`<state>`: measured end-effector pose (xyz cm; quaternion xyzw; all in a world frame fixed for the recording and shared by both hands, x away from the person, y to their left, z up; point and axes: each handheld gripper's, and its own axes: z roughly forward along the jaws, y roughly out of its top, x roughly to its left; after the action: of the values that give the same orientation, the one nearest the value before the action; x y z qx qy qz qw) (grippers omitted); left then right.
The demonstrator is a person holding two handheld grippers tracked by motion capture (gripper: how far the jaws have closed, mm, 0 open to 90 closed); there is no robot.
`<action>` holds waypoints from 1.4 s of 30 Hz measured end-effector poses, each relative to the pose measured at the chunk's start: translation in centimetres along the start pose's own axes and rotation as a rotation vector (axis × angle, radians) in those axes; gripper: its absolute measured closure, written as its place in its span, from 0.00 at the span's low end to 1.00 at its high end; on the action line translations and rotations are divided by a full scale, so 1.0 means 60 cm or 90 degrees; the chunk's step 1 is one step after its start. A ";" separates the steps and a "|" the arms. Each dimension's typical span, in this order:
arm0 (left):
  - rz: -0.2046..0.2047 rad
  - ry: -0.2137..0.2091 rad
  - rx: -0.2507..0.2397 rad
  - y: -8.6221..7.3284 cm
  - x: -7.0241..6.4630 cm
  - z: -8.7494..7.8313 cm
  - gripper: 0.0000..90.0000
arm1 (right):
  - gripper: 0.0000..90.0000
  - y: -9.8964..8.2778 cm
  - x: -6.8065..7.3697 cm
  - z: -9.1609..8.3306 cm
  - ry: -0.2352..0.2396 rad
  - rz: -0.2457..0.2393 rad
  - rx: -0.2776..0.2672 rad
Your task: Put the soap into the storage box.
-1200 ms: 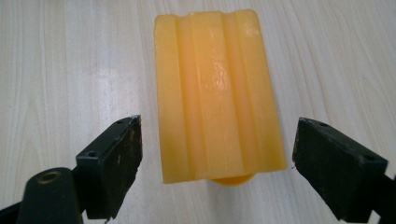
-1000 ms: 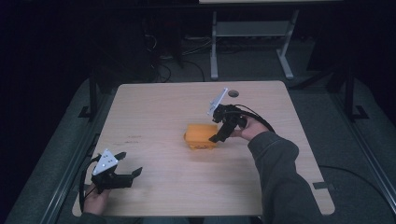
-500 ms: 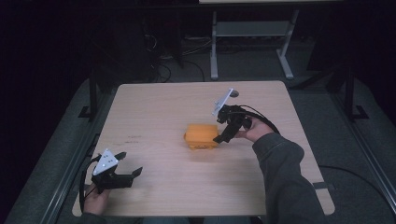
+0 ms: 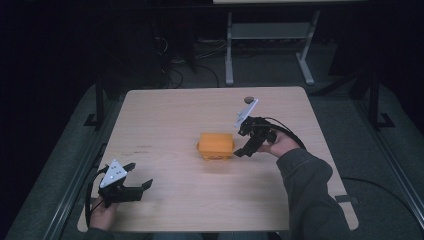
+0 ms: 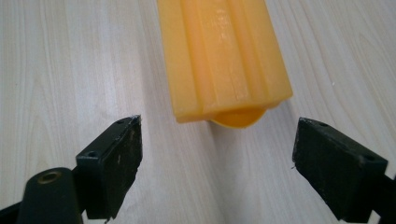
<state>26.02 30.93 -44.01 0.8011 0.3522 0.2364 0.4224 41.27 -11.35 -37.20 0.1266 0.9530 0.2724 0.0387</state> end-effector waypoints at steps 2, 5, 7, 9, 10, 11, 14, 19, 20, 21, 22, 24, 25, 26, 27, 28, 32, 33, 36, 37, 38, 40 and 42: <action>0.000 0.000 -0.001 0.000 0.000 0.000 0.16 | 0.17 -0.005 0.001 0.000 0.001 0.004 -0.003; 0.001 0.000 0.000 0.000 -0.001 0.000 0.16 | 0.17 -0.014 0.002 -0.001 0.001 0.011 0.003; 0.002 0.000 0.001 0.000 -0.001 0.000 0.16 | 0.17 -0.018 0.004 -0.003 -0.002 0.012 0.001; 0.001 0.000 -0.001 0.000 -0.001 0.001 0.16 | 0.17 -0.023 0.006 -0.005 -0.001 0.019 -0.003; 0.001 0.000 0.000 0.000 -0.001 0.001 0.16 | 0.17 -0.026 0.006 -0.006 -0.002 0.020 -0.003; 0.001 -0.001 0.000 0.000 -0.001 0.001 0.16 | 0.17 -0.029 0.007 -0.006 -0.004 0.019 -0.003; 0.002 -0.001 0.001 0.000 -0.001 0.001 0.16 | 0.17 -0.038 0.010 -0.007 -0.005 0.028 -0.004; 0.000 0.000 0.001 0.000 -0.001 0.001 0.16 | 0.17 -0.047 0.014 -0.011 -0.006 0.029 -0.003; 0.001 0.000 0.001 0.000 -0.001 0.001 0.16 | 0.17 -0.048 0.015 -0.012 -0.006 0.033 -0.001; 0.002 0.000 0.001 0.000 -0.001 0.001 0.16 | 0.17 -0.050 0.015 -0.012 -0.006 0.032 -0.003; 0.002 -0.001 0.002 0.000 -0.001 0.001 0.16 | 0.17 -0.052 0.016 -0.013 -0.007 0.035 -0.003; 0.001 0.000 0.001 0.000 -0.001 0.001 0.16 | 0.17 -0.057 0.018 -0.013 -0.008 0.038 -0.003; 0.001 0.000 0.001 0.000 -0.001 0.001 0.16 | 0.17 -0.059 0.018 -0.013 -0.007 0.039 -0.003; 0.001 0.000 0.002 0.000 -0.001 0.001 0.16 | 0.17 -0.062 0.018 -0.013 -0.008 0.041 -0.003; 0.002 0.000 0.002 0.000 -0.001 0.001 0.16 | 0.17 -0.065 0.019 -0.014 -0.009 0.043 -0.003; 0.002 0.000 0.002 0.000 -0.001 0.001 0.16 | 0.17 -0.067 0.020 -0.014 -0.008 0.046 0.002; 0.000 0.000 0.003 0.000 -0.001 0.001 0.16 | 0.17 -0.076 0.023 -0.019 -0.013 0.047 -0.005; 0.000 0.000 0.003 0.000 -0.001 0.001 0.16 | 0.17 -0.076 0.023 -0.019 -0.013 0.047 -0.005; -0.002 -0.001 0.004 -0.001 -0.001 0.002 0.16 | 0.17 -0.088 0.026 -0.022 -0.016 0.057 -0.007; -0.002 -0.002 0.004 -0.001 -0.001 0.002 0.16 | 0.17 -0.091 0.026 -0.021 -0.017 0.056 -0.011; -0.001 -0.001 0.004 -0.001 -0.001 0.002 0.16 | 0.17 -0.094 0.027 -0.021 -0.016 0.057 -0.010; -0.002 0.000 0.005 -0.001 -0.001 0.001 0.16 | 0.17 -0.098 0.028 -0.021 -0.013 0.065 0.001; -0.002 0.000 0.005 -0.001 -0.001 0.001 0.16 | 0.17 -0.103 0.030 -0.023 -0.016 0.068 -0.007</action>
<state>26.01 30.89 -44.08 0.8022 0.3547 0.2341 0.4194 37.96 -16.61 -39.31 0.1803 0.9428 0.2780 0.0373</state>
